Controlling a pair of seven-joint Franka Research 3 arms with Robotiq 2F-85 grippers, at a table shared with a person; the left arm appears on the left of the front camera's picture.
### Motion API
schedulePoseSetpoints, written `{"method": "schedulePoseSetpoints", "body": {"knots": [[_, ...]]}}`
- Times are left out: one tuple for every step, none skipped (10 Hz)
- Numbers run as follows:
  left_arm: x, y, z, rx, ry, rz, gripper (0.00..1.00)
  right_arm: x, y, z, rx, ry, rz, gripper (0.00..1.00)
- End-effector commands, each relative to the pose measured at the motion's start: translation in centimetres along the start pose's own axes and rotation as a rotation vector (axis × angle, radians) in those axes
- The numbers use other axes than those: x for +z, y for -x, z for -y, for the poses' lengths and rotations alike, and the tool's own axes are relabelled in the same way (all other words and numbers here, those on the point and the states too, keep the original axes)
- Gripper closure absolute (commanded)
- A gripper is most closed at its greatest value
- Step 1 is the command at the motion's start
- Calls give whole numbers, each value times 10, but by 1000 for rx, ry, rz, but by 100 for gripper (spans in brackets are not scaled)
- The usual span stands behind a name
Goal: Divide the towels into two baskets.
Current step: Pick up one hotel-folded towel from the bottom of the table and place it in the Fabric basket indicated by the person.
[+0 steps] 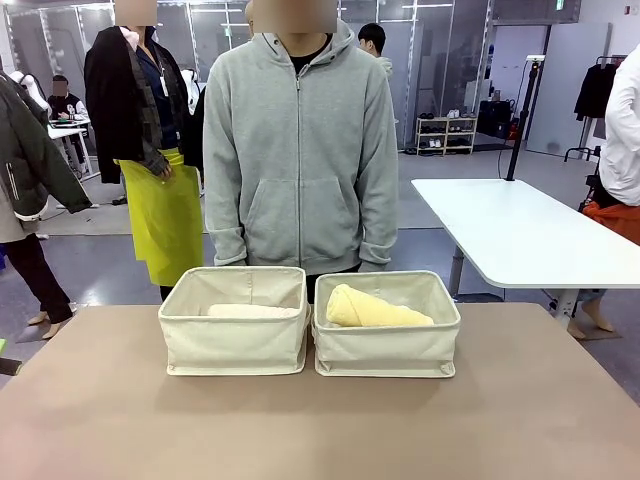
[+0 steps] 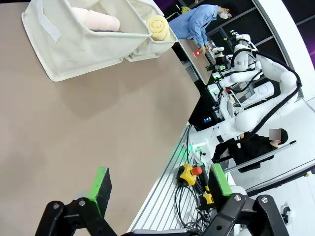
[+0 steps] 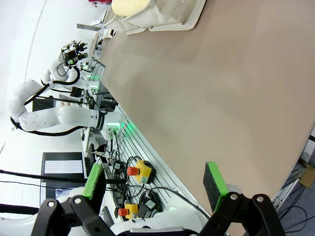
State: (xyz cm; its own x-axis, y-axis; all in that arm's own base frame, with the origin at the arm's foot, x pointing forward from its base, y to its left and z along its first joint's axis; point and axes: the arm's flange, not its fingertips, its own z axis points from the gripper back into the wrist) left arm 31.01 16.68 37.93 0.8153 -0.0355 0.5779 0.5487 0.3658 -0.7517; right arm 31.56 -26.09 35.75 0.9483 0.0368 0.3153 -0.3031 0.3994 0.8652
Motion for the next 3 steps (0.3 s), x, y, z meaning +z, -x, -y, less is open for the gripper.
{"method": "schedulePoseSetpoints", "body": {"knots": [[4, 2, 6, -1, 5, -12, 0, -1, 2, -3, 0, 13, -1, 0], [4, 2, 6, -1, 5, -12, 0, -1, 2, -3, 0, 13, -1, 0], [4, 2, 6, -1, 5, -12, 0, -1, 2, -3, 0, 13, -1, 0]]}}
